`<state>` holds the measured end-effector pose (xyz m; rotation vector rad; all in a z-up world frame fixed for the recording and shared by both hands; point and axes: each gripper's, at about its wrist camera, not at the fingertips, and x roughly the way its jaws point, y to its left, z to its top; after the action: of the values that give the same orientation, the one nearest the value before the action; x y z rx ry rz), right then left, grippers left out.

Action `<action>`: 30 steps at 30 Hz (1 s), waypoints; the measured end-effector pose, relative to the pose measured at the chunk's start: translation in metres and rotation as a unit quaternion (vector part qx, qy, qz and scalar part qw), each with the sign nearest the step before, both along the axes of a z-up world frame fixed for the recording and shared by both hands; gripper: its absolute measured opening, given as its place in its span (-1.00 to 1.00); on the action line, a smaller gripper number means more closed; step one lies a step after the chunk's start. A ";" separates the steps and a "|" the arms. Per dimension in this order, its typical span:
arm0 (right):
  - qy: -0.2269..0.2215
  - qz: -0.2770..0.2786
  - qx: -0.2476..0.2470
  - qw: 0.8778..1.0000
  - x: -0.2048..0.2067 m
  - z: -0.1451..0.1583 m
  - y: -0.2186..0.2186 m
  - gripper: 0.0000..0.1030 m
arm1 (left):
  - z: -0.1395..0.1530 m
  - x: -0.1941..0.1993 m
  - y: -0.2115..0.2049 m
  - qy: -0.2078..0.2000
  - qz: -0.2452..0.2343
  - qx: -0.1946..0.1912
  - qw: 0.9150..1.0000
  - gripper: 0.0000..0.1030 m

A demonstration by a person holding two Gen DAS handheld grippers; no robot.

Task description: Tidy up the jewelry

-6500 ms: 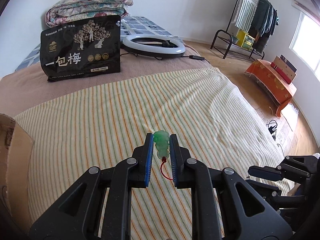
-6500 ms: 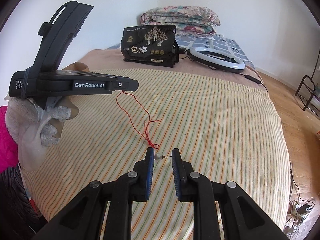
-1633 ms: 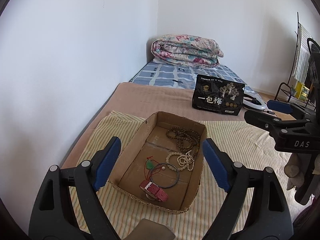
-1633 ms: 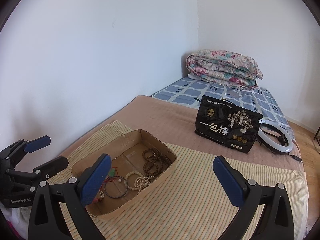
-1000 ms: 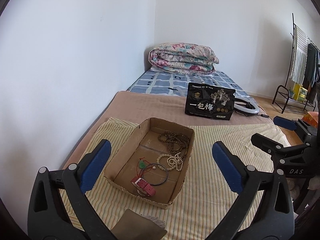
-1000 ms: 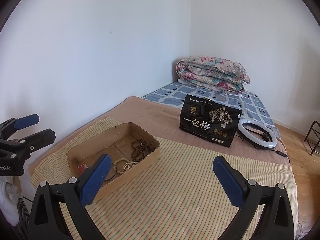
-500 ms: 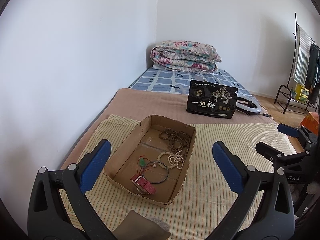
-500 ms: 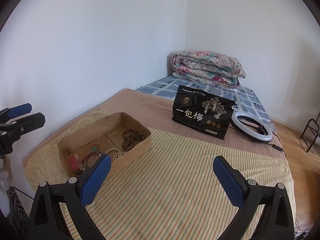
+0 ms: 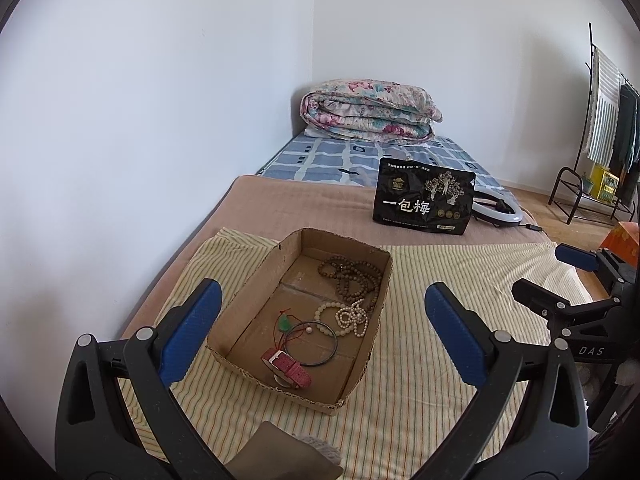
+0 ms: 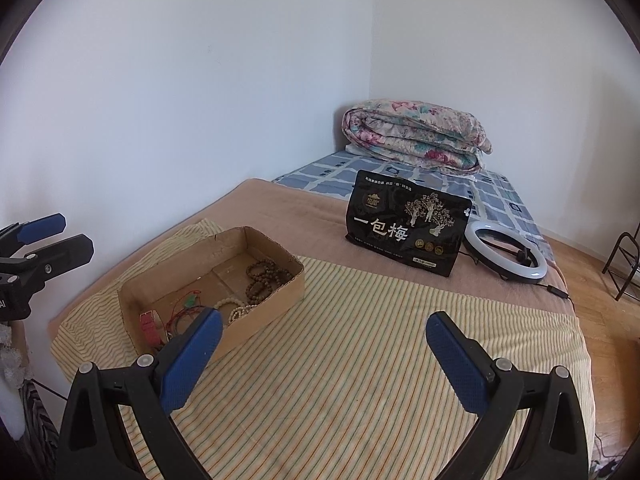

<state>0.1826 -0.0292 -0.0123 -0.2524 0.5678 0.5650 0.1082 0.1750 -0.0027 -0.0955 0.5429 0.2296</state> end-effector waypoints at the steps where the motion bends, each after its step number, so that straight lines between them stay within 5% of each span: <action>1: 0.000 0.000 0.000 1.000 0.000 0.000 0.000 0.99 | 0.000 0.000 0.000 0.000 0.000 0.000 1.000 1.00; 30: 0.006 0.000 0.003 1.000 0.001 -0.001 0.003 0.99 | -0.001 0.000 -0.001 0.000 0.001 0.001 1.000 1.00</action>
<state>0.1834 -0.0257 -0.0128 -0.2440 0.5772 0.5693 0.1086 0.1739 -0.0033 -0.0941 0.5419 0.2315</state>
